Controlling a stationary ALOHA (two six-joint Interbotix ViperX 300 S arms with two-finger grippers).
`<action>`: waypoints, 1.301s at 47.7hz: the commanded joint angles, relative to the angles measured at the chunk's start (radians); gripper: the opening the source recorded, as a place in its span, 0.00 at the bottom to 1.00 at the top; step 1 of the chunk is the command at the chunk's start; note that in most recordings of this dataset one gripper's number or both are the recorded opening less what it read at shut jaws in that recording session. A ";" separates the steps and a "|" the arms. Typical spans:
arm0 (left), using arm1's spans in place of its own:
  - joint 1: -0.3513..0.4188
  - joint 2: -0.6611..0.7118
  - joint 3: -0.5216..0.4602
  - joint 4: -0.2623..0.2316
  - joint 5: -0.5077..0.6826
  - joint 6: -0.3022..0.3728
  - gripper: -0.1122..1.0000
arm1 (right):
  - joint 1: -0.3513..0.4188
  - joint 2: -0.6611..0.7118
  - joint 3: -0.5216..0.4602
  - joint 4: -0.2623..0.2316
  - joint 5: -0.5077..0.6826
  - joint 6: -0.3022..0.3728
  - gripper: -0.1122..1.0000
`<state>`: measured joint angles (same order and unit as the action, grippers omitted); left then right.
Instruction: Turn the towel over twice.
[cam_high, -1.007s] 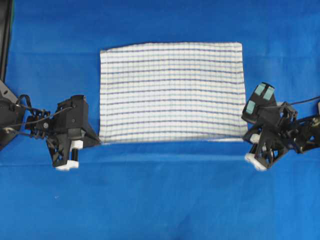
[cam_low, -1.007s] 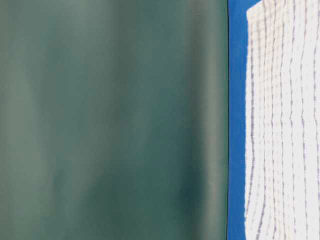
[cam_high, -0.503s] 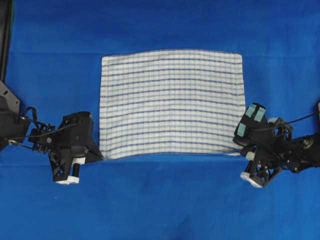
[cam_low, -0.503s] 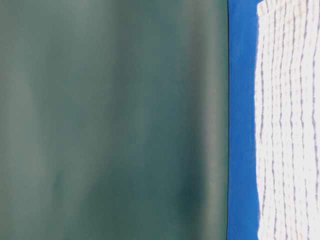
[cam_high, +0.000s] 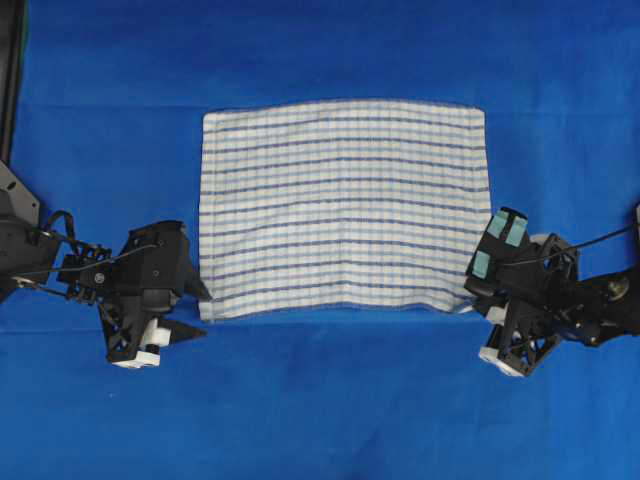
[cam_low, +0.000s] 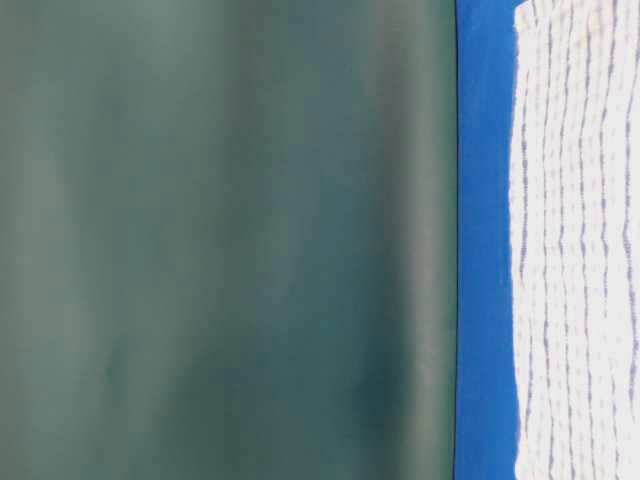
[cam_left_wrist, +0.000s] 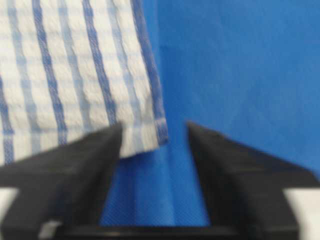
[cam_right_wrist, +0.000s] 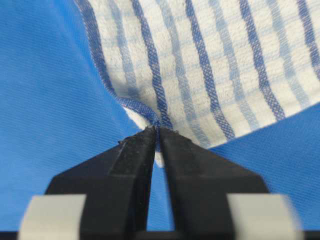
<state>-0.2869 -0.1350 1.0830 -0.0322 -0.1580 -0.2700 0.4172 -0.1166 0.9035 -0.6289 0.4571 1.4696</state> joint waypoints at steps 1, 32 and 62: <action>0.012 -0.054 -0.029 0.002 0.034 0.005 0.65 | 0.005 -0.058 -0.025 -0.012 0.028 -0.009 0.45; 0.285 -0.600 -0.066 0.005 0.189 0.311 0.72 | -0.140 -0.670 0.018 -0.360 0.195 -0.301 0.66; 0.522 -0.887 0.044 0.003 0.181 0.388 0.72 | -0.319 -0.930 0.089 -0.374 0.147 -0.512 0.66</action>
<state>0.2332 -1.0278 1.1367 -0.0307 0.0353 0.1181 0.1028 -1.0523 1.0048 -1.0017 0.6151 0.9557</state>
